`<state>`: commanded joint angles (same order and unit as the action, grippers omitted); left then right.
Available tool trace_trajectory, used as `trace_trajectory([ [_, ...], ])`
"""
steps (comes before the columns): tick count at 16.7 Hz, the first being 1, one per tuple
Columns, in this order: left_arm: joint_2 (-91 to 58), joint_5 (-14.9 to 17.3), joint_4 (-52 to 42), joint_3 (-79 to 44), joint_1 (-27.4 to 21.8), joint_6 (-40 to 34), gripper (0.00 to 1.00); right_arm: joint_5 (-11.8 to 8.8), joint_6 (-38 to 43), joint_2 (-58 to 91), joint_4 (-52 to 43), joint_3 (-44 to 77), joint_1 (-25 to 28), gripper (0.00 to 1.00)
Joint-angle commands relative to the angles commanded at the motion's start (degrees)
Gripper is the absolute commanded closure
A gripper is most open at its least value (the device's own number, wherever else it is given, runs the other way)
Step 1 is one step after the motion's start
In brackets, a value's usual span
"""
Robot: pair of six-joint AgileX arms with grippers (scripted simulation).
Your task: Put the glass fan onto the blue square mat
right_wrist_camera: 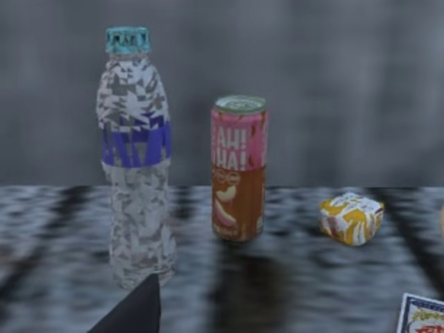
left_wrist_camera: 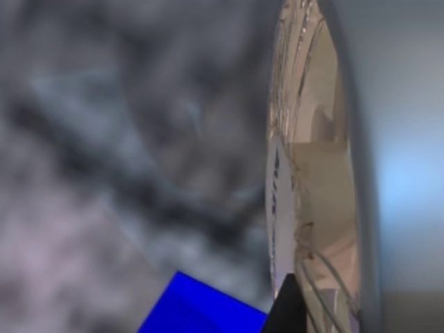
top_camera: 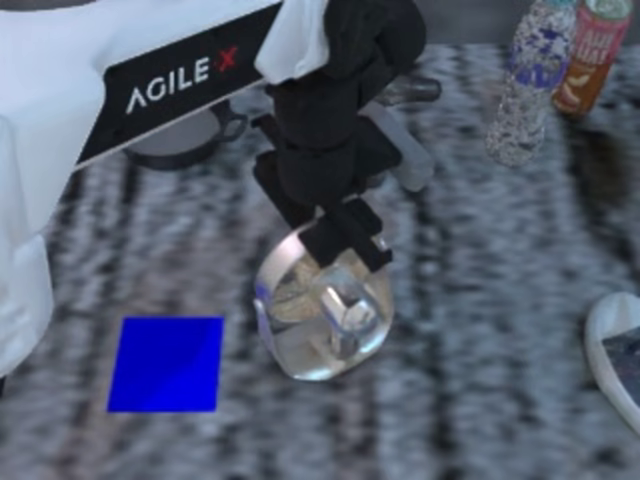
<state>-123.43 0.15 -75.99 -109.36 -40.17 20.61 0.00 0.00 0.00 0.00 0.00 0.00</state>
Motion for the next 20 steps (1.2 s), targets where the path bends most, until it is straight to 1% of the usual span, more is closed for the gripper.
trace_trajectory([
  [5, -0.2, 0.0, -1.0, -1.0, 0.1, 0.1, 1.00, 0.0, 0.0, 0.0, 0.0, 0.0, 0.0, 0.00],
  [10, -1.3, 0.0, -9.9, -11.3, 0.9, 0.0, 1.00, 0.0, 0.0, 0.0, 0.0, 0.0, 0.0, 0.00],
  [12, -1.4, 0.0, -12.1, -13.5, 1.1, 0.0, 1.00, 0.0, 0.0, 0.0, 0.0, 0.0, 0.0, 0.00],
  [17, -1.2, -0.1, -12.1, -13.5, 0.8, 0.1, 1.00, 0.0, 0.0, 0.0, 0.0, 0.0, 0.0, 0.00],
  [20, -0.5, -0.9, -13.1, -12.1, 1.0, -3.4, 1.00, 0.0, 0.0, 0.0, 0.0, 0.0, 0.0, 0.00],
])
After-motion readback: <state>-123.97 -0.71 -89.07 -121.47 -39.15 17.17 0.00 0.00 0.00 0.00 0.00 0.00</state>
